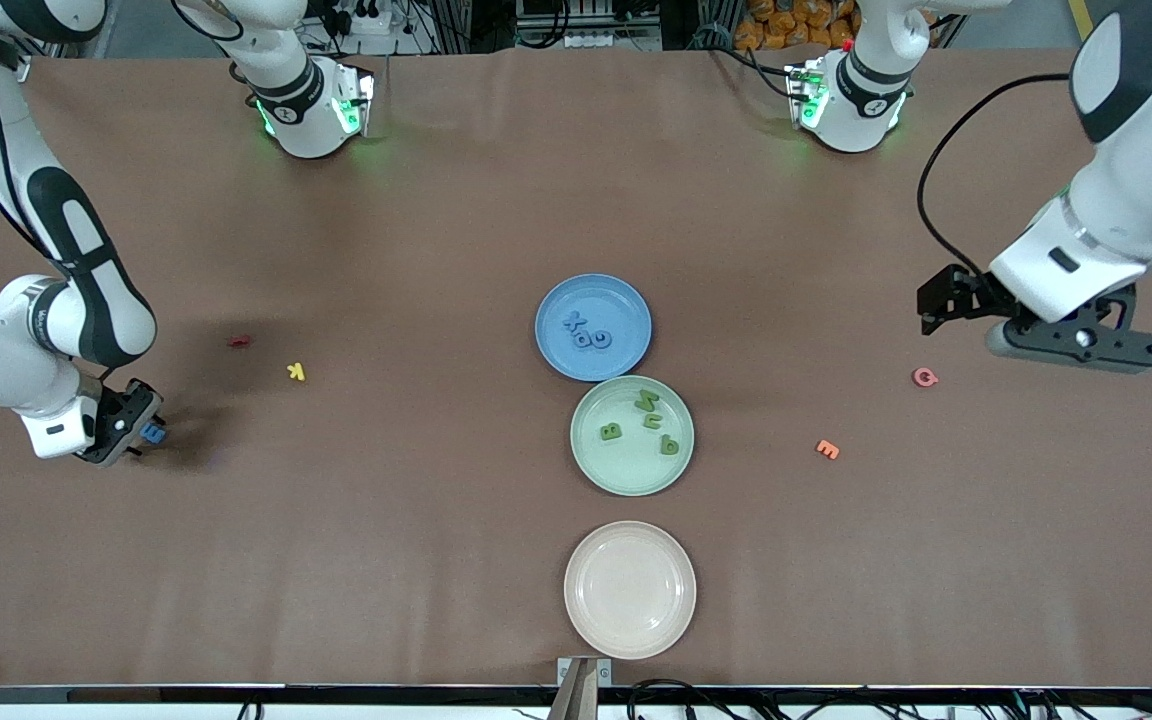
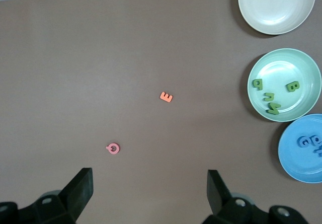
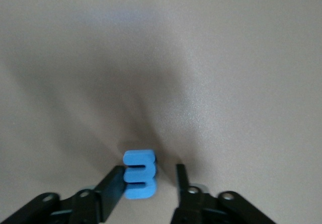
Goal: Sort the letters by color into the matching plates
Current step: 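Grasp blue 3 with the right gripper while the left gripper rises, then lift blue 3 and carry it toward the blue plate with the right gripper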
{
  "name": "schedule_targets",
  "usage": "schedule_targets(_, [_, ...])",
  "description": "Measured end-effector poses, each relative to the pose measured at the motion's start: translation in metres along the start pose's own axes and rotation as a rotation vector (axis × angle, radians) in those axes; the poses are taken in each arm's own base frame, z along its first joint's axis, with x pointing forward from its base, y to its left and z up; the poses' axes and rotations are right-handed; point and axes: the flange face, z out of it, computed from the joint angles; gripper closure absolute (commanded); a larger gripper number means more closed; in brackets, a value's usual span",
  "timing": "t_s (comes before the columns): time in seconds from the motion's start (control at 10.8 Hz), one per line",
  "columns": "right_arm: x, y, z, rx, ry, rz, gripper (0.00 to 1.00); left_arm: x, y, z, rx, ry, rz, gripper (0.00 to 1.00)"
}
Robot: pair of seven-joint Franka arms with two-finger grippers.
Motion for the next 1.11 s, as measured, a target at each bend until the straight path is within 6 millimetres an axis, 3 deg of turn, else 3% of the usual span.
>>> schedule_targets(0.46, [-0.003, 0.002, -0.004, -0.011, 0.001, 0.002, 0.75, -0.022, -0.021, -0.032, 0.004, -0.006, -0.035, 0.00])
schedule_targets(0.65, [-0.003, 0.002, -0.004, -0.011, 0.001, 0.002, 0.77, -0.027, -0.033, -0.037, 0.005, -0.004, -0.057, 0.00])
schedule_targets(1.11, [-0.003, 0.003, -0.004, -0.012, 0.002, 0.008, 0.77, -0.042, -0.032, -0.036, 0.005, -0.021, -0.055, 0.00])
